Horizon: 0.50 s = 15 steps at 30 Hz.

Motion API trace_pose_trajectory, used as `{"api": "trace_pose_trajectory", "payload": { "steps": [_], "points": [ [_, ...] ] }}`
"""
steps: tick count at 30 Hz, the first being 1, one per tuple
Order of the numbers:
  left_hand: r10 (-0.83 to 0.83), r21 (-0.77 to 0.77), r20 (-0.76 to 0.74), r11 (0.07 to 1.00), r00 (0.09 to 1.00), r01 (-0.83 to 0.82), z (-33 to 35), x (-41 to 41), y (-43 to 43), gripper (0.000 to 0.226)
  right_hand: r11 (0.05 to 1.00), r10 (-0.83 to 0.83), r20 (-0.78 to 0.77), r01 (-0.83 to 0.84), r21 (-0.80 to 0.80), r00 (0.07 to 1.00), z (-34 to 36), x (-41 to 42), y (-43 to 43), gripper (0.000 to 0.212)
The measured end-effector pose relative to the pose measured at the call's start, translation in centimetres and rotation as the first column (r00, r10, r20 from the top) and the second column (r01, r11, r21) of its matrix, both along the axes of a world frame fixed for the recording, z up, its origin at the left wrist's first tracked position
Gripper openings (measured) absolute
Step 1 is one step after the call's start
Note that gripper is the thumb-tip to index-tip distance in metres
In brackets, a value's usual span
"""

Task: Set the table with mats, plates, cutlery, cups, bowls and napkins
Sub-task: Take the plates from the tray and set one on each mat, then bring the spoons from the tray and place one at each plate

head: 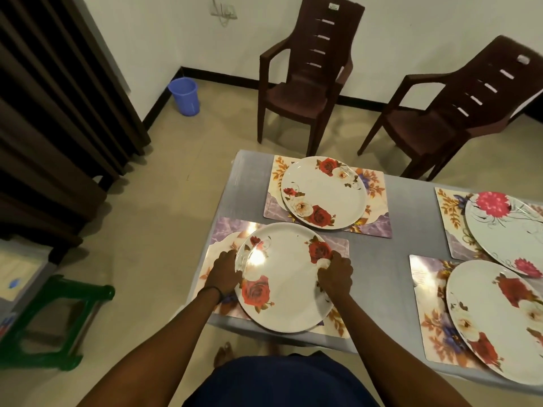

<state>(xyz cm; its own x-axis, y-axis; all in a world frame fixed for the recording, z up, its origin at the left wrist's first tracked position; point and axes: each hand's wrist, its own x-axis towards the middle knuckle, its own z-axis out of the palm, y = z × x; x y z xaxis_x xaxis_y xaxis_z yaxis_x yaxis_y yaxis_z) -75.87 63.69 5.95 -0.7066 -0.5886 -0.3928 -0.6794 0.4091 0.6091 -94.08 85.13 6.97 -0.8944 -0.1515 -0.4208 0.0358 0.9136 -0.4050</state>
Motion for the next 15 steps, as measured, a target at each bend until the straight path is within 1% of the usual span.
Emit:
{"api": "trace_pose_trajectory", "payload": {
  "steps": [2,5,7,9,12,15],
  "points": [
    [-0.008,-0.044,0.009,0.999,1.0,0.008,0.4,0.1,-0.2,0.053,0.996,0.021,-0.06,-0.026,-0.086,0.998,-0.1,0.3,-0.9,0.053],
    [0.032,-0.144,0.026,0.989,0.999,-0.027,0.9,1.3,-0.7,0.06,0.979,0.144,-0.126,-0.161,-0.129,0.981,0.0,1.0,-3.0,0.046],
    [0.079,-0.194,-0.005,0.978,0.997,-0.078,1.4,2.5,-1.3,0.059,0.953,0.211,-0.157,-0.239,-0.186,0.965,0.2,1.6,-4.9,0.042],
    [0.142,-0.235,-0.044,0.96,0.989,-0.149,1.9,4.6,-2.0,0.057,0.915,0.312,-0.145,-0.339,-0.22,0.939,0.2,2.3,-7.5,0.038],
    [0.262,-0.29,-0.111,0.914,0.959,-0.283,2.2,9.2,-2.7,0.054,0.828,0.472,-0.142,-0.493,-0.269,0.87,0.0,4.5,-11.8,0.03],
    [0.388,-0.373,-0.137,0.832,0.911,-0.411,3.1,14.7,-2.7,0.053,0.682,0.619,-0.176,-0.635,-0.363,0.765,0.1,8.8,-16.1,0.031]
  ]
}}
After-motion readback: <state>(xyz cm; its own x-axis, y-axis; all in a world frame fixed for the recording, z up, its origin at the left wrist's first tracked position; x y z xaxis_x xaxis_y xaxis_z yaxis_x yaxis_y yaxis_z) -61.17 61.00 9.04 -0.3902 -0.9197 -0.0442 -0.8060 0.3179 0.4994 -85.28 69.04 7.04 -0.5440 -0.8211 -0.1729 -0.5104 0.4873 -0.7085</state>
